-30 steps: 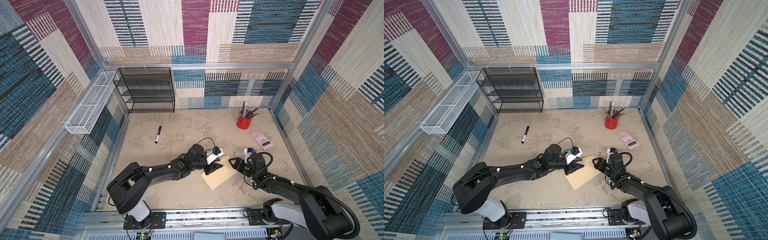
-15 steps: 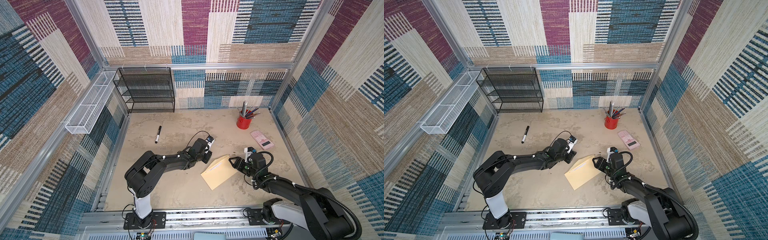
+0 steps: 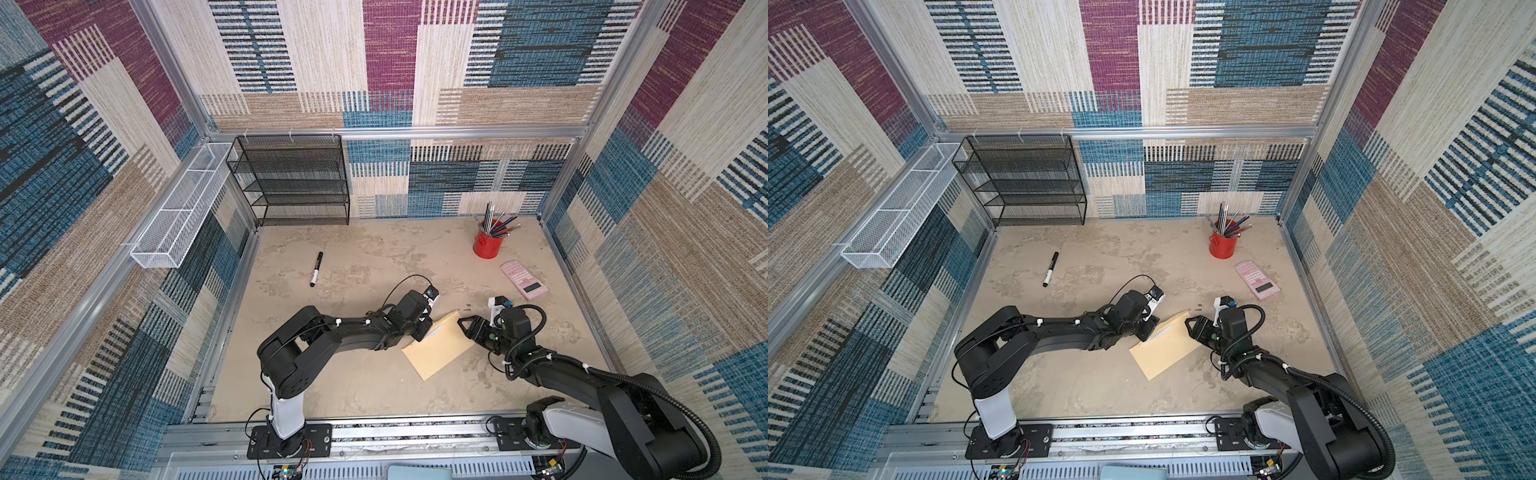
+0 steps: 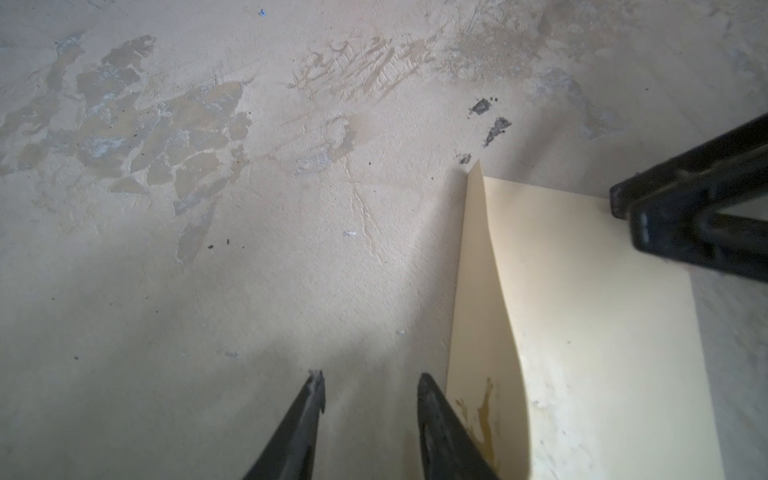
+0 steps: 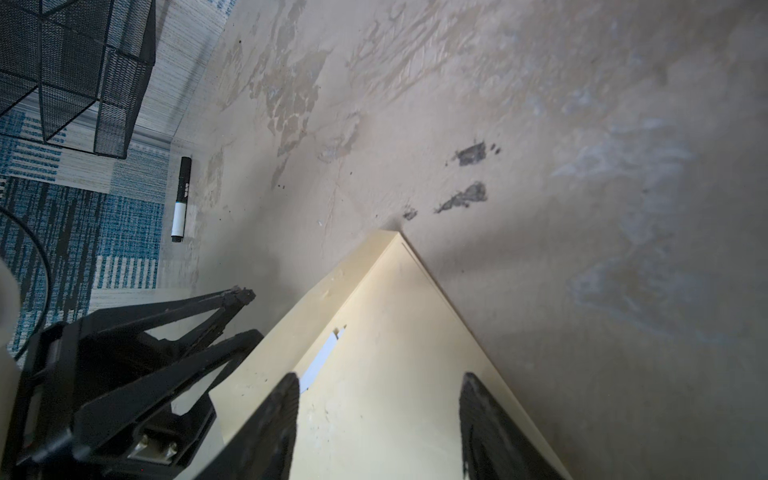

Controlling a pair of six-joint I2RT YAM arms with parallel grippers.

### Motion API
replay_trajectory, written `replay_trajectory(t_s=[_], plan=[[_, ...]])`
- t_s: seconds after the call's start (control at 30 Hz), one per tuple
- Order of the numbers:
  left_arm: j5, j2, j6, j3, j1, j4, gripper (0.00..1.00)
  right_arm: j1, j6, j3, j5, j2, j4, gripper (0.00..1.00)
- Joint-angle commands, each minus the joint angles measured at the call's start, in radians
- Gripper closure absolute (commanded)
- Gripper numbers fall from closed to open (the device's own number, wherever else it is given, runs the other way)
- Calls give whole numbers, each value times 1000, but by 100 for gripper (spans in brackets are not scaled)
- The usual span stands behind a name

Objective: Fold the letter paper in half and place it into the envelope
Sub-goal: Fold the envelope flap on the envelope.

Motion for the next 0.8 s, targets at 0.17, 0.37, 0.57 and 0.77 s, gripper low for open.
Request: replay_trajectory(t_s=[0.17, 0.37, 0.57, 0.77], plan=[[-18, -60, 28, -14, -28, -39, 60, 1, 14, -14, 1, -1, 41, 37], [15, -92, 36, -11, -55, -64, 60, 0, 23, -25, 7, 1, 50, 37], [15, -80, 42, -8, -76, -79, 61, 0, 29, -31, 7, 11, 61, 37], [7, -79, 45, -6, -105, -96, 61, 0, 37, -34, 3, 34, 79, 37]])
